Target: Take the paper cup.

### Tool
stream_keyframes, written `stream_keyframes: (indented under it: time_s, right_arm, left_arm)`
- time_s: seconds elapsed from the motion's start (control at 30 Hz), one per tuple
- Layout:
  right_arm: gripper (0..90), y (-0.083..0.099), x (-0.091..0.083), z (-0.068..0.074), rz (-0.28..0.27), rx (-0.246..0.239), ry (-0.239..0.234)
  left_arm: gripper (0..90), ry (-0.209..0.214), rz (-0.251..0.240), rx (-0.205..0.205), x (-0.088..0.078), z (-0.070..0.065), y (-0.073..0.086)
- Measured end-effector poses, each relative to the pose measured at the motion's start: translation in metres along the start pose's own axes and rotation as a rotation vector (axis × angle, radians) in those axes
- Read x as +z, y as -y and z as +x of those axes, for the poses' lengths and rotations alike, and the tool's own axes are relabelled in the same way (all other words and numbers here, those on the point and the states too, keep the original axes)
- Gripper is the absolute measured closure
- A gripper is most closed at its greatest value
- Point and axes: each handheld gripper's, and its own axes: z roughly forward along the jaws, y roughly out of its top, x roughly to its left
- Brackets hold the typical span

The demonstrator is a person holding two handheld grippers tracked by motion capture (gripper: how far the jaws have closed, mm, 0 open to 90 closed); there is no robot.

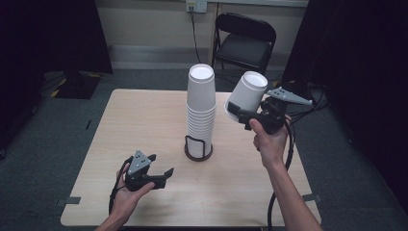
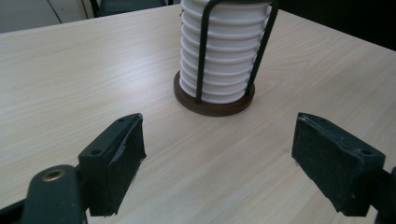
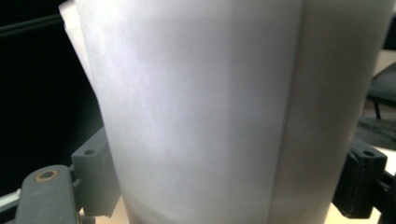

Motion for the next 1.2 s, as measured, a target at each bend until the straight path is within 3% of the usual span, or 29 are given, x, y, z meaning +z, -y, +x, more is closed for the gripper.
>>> stream_keyframes:
  time_s: [0.33,0.43,0.53,0.73,0.87,1.2]
  right_arm:
    - [14.8,0.025,0.002,0.000,0.064,0.029,-0.020]
    - [14.9,0.032,0.002,0.001,0.075,0.039,-0.029]
    - [14.9,0.043,0.003,0.002,0.095,0.052,-0.041]
    - [15.0,0.066,0.003,0.003,0.122,0.074,-0.054]
    - [14.9,0.079,0.005,0.003,0.142,0.082,-0.058]
    - [15.0,0.112,0.008,0.007,0.185,0.149,-0.082]
  left_arm:
    - [17.5,0.037,-0.016,0.008,0.007,-0.004,-0.019]
    - [18.4,0.025,-0.049,0.020,0.008,-0.006,-0.024]
    - [20.4,0.056,-0.070,-0.025,0.010,-0.008,-0.028]
    - [25.6,0.071,-0.076,-0.005,0.015,-0.012,-0.029]
    - [27.6,0.084,-0.096,-0.019,0.018,-0.017,-0.027]
    - [31.4,0.099,-0.108,0.012,0.021,-0.026,-0.022]
